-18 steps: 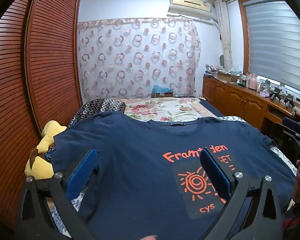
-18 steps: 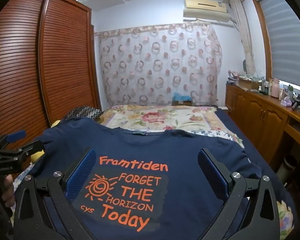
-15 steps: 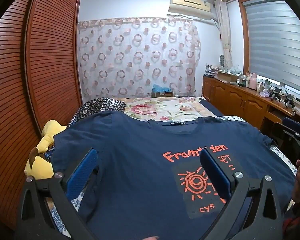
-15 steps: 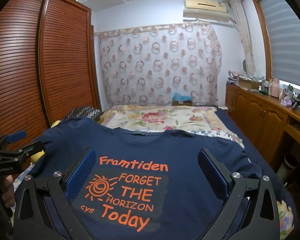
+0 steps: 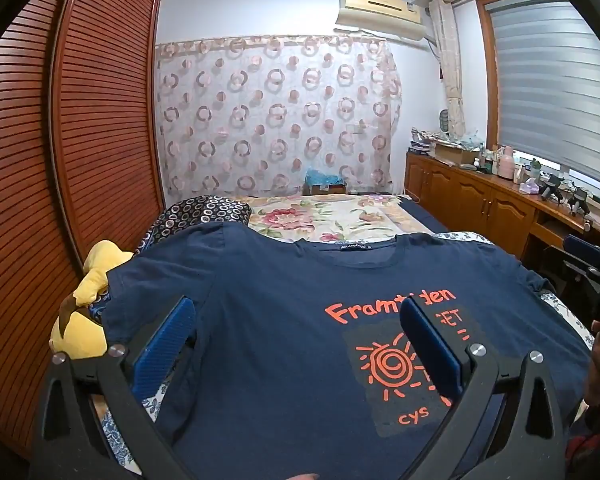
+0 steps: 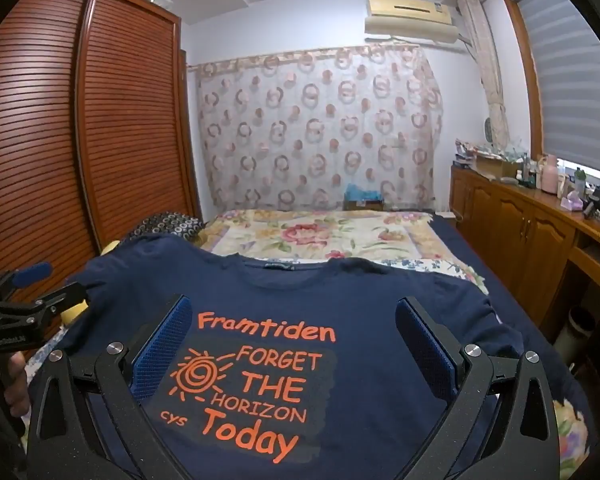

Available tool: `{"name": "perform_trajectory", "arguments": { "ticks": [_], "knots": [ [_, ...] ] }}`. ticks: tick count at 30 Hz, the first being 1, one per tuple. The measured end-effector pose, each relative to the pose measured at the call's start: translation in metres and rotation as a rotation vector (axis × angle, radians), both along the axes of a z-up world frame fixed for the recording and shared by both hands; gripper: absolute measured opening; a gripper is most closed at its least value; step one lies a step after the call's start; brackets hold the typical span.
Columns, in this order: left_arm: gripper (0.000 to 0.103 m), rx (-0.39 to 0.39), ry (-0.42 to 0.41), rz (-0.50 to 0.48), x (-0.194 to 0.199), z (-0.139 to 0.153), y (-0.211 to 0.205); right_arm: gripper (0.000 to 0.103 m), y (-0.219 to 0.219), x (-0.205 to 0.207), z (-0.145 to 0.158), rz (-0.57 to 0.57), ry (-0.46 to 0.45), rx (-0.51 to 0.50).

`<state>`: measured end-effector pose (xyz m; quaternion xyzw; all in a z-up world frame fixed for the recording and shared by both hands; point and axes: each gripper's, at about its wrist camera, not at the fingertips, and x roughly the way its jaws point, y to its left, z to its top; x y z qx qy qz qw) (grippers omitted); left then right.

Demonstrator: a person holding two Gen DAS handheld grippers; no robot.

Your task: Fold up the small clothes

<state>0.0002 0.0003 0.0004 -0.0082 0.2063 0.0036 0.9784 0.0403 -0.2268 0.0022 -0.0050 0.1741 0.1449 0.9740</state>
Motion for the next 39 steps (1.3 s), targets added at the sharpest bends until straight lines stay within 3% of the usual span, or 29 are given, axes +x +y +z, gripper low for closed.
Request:
{"name": "perform_trajectory", "arguments": {
  "ticks": [39],
  "knots": [
    [0.103,0.004,-0.010,-0.001,-0.0037,0.0030,-0.0074,0.103,0.0009,-0.0002,-0.0003,0.000,0.000,-0.001]
  ]
}}
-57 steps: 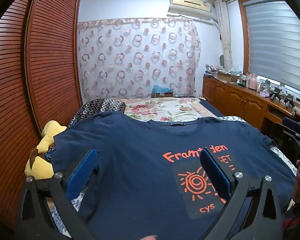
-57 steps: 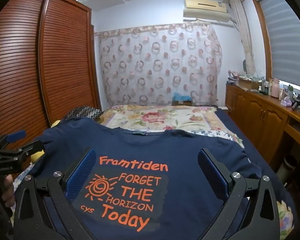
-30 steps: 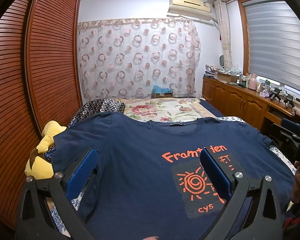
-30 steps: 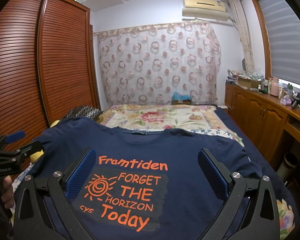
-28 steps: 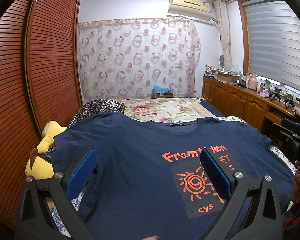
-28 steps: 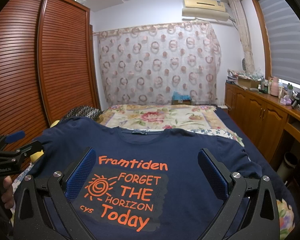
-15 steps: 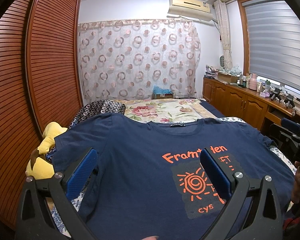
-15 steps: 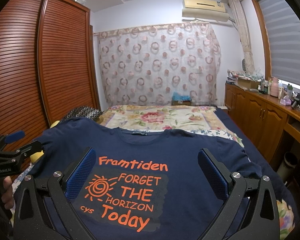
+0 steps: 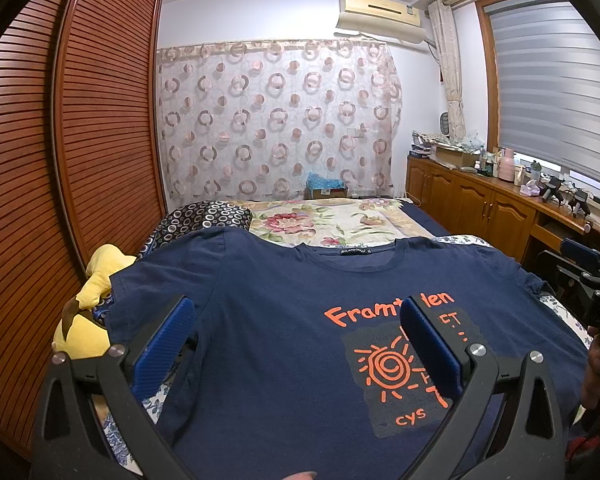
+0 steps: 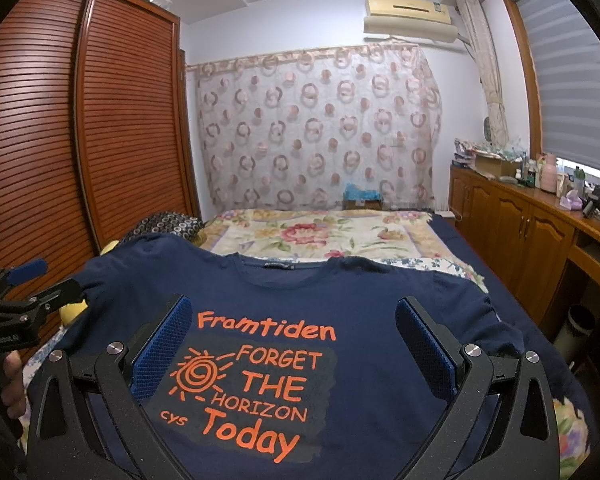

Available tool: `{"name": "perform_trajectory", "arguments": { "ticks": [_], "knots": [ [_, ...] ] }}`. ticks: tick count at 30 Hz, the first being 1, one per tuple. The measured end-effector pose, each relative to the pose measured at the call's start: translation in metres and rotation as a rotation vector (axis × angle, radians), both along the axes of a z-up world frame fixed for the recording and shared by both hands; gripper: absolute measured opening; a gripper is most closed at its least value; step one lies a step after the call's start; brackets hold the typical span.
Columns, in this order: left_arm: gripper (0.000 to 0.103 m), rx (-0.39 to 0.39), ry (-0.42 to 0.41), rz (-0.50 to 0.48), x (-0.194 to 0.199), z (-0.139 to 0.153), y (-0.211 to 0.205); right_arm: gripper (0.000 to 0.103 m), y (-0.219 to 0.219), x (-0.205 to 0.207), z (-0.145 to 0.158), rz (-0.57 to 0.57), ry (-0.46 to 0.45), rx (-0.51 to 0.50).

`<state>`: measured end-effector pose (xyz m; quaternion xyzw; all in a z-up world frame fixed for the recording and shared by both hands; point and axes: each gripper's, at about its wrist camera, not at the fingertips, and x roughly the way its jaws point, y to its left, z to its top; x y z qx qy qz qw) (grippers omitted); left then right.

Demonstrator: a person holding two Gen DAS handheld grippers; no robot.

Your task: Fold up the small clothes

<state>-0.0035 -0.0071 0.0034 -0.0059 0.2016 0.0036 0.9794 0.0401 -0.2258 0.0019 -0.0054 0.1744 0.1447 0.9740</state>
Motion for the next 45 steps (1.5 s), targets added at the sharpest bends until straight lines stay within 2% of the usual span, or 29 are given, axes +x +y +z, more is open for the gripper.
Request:
{"name": "perform_trajectory", "arguments": {
  "ticks": [36,37,45],
  "knots": [
    [0.103,-0.001,0.001,-0.002,-0.001,0.003,-0.001,0.103,0.002,-0.002,0.001,0.002,0.002,-0.002],
    [0.103,0.001,0.003,-0.002,-0.005,0.013,0.001,0.103,0.003,-0.001,0.000,0.004,0.005,-0.004],
    [0.103,0.004,0.054,0.014,0.003,-0.002,0.021,0.103,0.015,0.010,-0.010,0.039,0.032,-0.021]
  ]
}}
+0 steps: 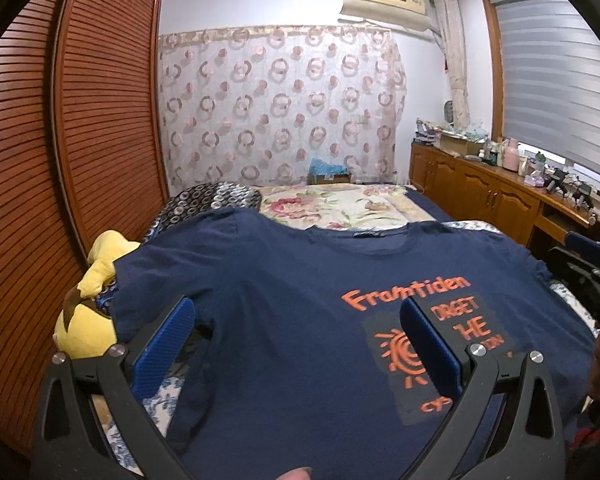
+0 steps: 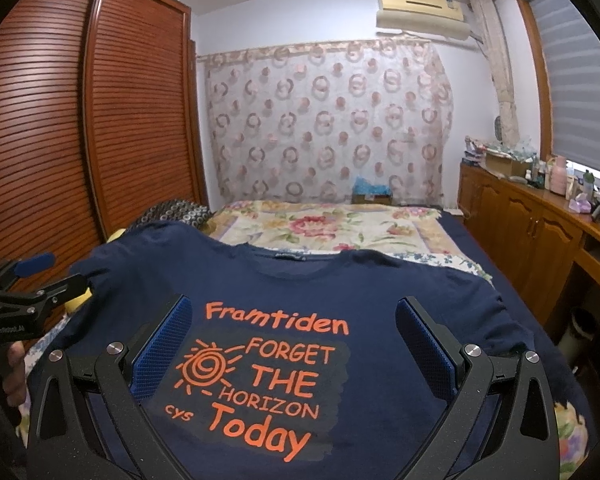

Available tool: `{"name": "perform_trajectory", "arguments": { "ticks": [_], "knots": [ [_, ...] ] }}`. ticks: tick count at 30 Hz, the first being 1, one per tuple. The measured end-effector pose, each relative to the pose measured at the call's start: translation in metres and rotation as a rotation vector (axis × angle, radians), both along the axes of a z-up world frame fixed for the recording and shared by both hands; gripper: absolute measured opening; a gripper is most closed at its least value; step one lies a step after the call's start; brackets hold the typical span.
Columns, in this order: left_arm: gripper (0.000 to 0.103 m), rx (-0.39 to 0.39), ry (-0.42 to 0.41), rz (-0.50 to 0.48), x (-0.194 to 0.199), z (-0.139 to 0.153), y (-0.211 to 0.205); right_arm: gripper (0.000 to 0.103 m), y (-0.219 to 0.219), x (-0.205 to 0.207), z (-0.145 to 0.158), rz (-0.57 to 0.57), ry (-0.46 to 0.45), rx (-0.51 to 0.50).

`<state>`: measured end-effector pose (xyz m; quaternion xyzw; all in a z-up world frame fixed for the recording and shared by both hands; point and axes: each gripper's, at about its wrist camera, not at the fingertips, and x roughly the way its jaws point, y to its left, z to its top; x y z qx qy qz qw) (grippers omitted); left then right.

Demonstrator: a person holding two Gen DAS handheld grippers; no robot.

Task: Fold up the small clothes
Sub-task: 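Move the left tool to the sleeve beside it and grasp it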

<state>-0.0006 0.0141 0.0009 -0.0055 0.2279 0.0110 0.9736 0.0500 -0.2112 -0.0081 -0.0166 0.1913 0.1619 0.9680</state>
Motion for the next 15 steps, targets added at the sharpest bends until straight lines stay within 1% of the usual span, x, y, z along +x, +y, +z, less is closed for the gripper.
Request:
{"name": "perform_trajectory", "arguments": {
  "ticks": [7,10,15],
  "knots": [
    [0.103,-0.006,0.033,0.020,0.008,-0.015,0.029,0.103,0.011,0.008,-0.005,0.036,0.018,-0.016],
    [0.103,-0.021,0.050,0.019,0.009,-0.020,0.046,0.103,0.019,0.013,-0.007,0.057,0.024,-0.033],
    [0.103,-0.012,0.054,0.049,0.011,-0.026,0.070,0.103,0.032,0.020,-0.012,0.093,0.038,-0.046]
  ]
}}
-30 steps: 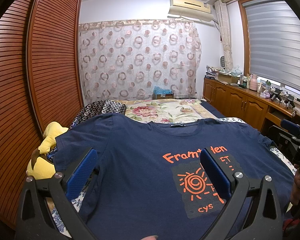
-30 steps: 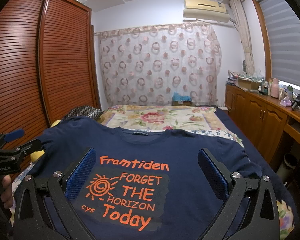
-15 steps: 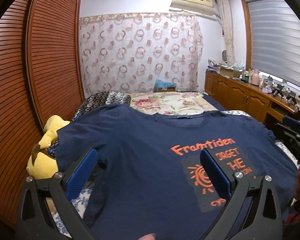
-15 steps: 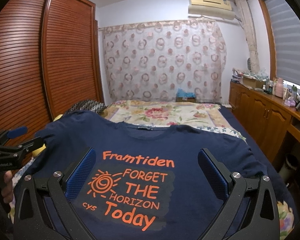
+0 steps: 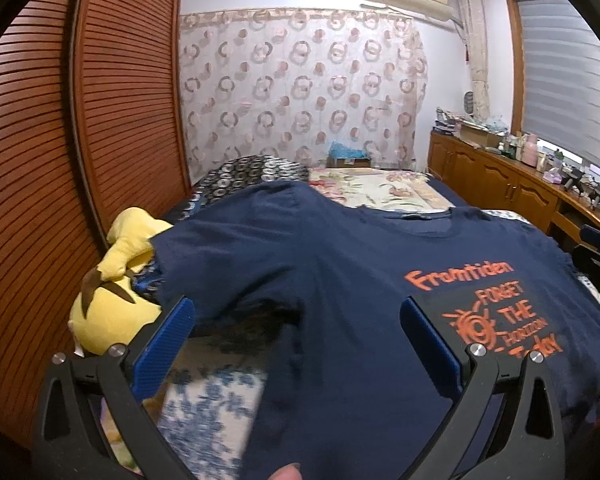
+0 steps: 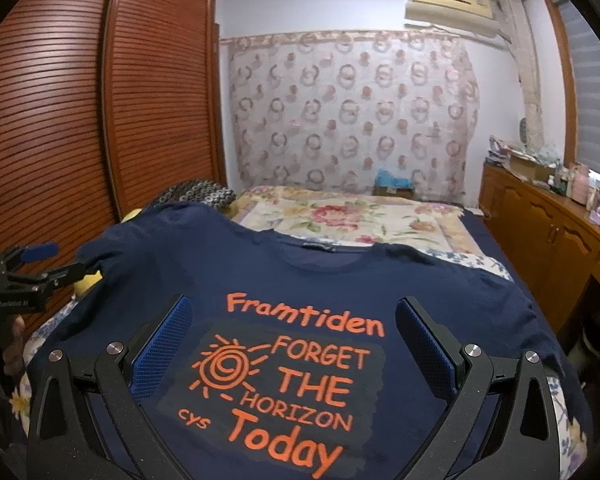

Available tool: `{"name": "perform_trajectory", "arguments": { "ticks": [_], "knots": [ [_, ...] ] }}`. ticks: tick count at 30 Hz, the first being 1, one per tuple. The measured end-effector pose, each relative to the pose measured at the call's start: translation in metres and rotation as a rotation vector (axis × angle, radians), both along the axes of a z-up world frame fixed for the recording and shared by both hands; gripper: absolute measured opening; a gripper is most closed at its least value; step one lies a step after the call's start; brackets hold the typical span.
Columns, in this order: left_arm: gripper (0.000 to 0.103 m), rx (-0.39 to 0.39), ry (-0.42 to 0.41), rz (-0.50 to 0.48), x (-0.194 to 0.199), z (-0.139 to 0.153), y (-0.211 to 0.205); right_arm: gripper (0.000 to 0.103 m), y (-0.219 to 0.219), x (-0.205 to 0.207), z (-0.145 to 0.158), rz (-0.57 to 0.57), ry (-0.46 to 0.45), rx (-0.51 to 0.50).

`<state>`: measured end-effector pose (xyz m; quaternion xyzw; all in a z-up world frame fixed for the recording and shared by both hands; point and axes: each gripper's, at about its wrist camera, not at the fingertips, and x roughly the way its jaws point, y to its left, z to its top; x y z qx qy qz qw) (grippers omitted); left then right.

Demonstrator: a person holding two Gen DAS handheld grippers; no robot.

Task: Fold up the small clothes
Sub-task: 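Move the left tool to the sleeve beside it and grasp it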

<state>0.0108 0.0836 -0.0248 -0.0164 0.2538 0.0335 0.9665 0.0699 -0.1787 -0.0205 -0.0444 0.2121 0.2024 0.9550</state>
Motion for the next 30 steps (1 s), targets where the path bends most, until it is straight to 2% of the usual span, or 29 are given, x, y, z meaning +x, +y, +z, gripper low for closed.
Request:
{"name": "perform_trajectory", "arguments": {
  "ticks": [5,7,11,13,15,17,19,21,23,30],
  "knots": [
    [0.103,-0.004,-0.020,0.000,0.001,-0.002,0.025,0.103,0.011,0.008,-0.009,0.040,0.024,-0.014],
    [0.103,-0.032,-0.013,-0.004,0.004,-0.002,0.038,0.103,0.017,0.012,-0.013,0.056,0.041,-0.021],
    [0.097,-0.065,-0.002,-0.001,0.013,-0.005,0.062,0.103,0.026,0.018,-0.023,0.088,0.075,-0.041],
    [0.090,-0.073,0.008,0.005,0.018,-0.005,0.073,0.103,0.032,0.021,-0.027,0.103,0.091,-0.049],
    [0.075,-0.086,0.021,0.006,0.025,-0.007,0.083,0.103,0.036,0.021,-0.030,0.118,0.100,-0.057],
    [0.064,-0.091,0.045,0.013,0.034,-0.009,0.091,0.103,0.040,0.021,-0.033,0.130,0.107,-0.063],
    [0.059,-0.100,0.069,0.020,0.045,-0.013,0.100,0.103,0.044,0.021,-0.035,0.146,0.118,-0.066],
    [0.047,-0.107,0.089,0.035,0.053,-0.017,0.108,0.103,0.047,0.022,-0.036,0.159,0.128,-0.069],
    [0.040,-0.140,0.097,0.044,0.061,-0.021,0.117,0.103,0.051,0.022,-0.037,0.174,0.134,-0.075],
    [0.038,-0.160,0.186,0.064,0.079,-0.036,0.126,0.103,0.061,0.018,-0.041,0.200,0.135,-0.090]
  ]
}}
